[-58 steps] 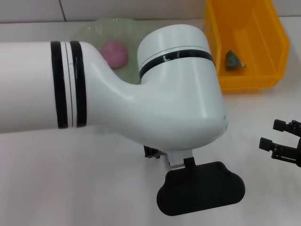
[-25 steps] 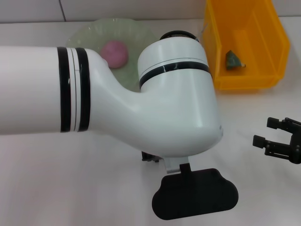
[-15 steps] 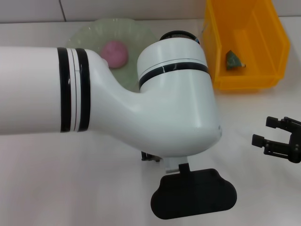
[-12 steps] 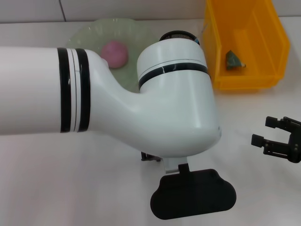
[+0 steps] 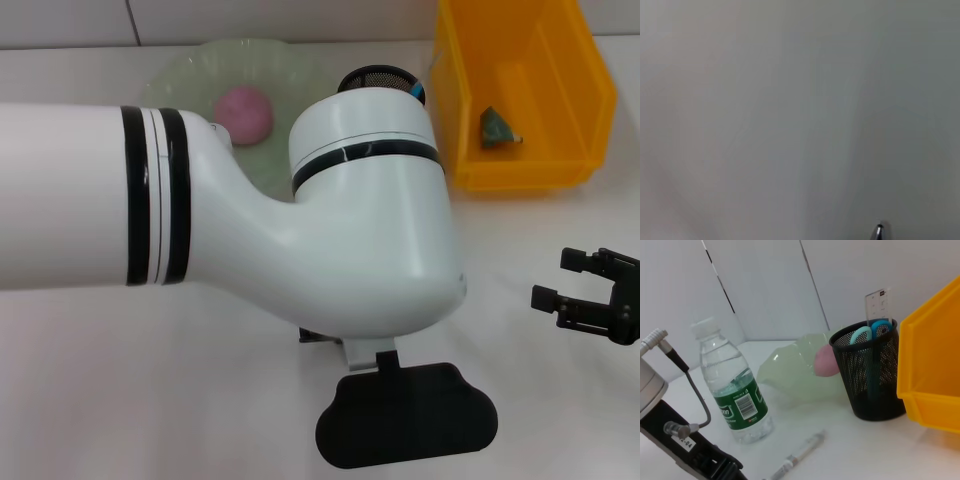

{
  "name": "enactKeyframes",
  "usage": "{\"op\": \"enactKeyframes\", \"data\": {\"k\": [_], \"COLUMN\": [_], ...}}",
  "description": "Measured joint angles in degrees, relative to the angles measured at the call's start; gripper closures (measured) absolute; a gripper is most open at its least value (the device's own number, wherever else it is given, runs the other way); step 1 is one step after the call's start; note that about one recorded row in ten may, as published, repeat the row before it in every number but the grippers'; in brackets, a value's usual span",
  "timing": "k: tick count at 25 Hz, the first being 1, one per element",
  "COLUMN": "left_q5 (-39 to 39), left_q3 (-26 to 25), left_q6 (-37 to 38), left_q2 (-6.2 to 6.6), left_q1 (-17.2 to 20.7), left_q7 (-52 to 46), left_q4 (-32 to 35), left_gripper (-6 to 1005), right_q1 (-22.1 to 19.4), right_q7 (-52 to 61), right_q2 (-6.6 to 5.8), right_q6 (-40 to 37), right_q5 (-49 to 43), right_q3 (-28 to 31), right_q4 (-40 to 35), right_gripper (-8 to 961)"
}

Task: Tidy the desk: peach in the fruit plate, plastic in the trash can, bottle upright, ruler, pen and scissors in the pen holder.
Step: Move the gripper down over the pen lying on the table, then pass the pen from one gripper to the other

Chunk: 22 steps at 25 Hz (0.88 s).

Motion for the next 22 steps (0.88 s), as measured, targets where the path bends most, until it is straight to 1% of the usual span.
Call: {"op": "enactKeyframes", "data": {"k": [8, 10, 11, 14, 15, 16, 19, 20, 21, 22], "left_q5": [0.67, 1.31, 2.81, 4.69, 5.27, 5.27, 7.16, 8.88, 8.88, 9.79], "left_q3": [-0.24, -0.47, -0.63, -0.68, -1.03, -1.03, -1.24, -1.08, -1.08, -1.00], "left_q6": [-0.38, -0.53, -0.71, -0.85, -0.65, -0.65, 0.15, 0.85, 0.85, 1.20], "left_q2": [-0.01, -0.01, 0.00, 0.01, 0.02, 0.02, 0.01, 0.01, 0.01, 0.00], "left_q1": [0.19, 0.21, 0.26, 0.39, 0.46, 0.46, 0.60, 0.74, 0.74, 0.83], "left_q7": [0.39, 0.03, -1.12, -2.96, -3.56, -3.56, -5.44, -6.89, -6.89, -7.74], "left_q4": [0.64, 0.90, 1.48, 2.53, 3.35, 3.35, 5.78, 7.45, 7.45, 8.41], "left_gripper": [839, 851, 856, 868, 868, 868, 868, 868, 868, 868], "right_q1": [0.18, 0.52, 0.52, 1.54, 2.47, 2.47, 4.25, 5.91, 5.91, 6.74], "right_q7": [0.44, 2.11, 2.11, 9.21, 17.35, 17.35, 29.49, 37.10, 37.10, 40.06], "right_q2": [-0.02, -0.02, -0.02, -0.07, -0.30, -0.30, -1.34, -2.61, -2.61, -3.31], "right_q6": [0.35, 0.42, 0.42, 0.46, 0.08, 0.08, -0.46, -0.75, -0.75, -1.13], "right_q5": [-0.02, 0.57, 0.57, 3.10, 5.55, 5.55, 8.22, 8.80, 8.80, 8.85], "right_q3": [0.01, 0.54, 0.54, 1.19, 1.36, 1.36, 1.38, 1.36, 1.36, 1.28], "right_q4": [0.07, 0.11, 0.11, 0.15, 0.02, 0.02, 0.74, 2.43, 2.43, 3.50], "right_gripper": [120, 120, 120, 120, 120, 120, 120, 120, 121, 121]}}
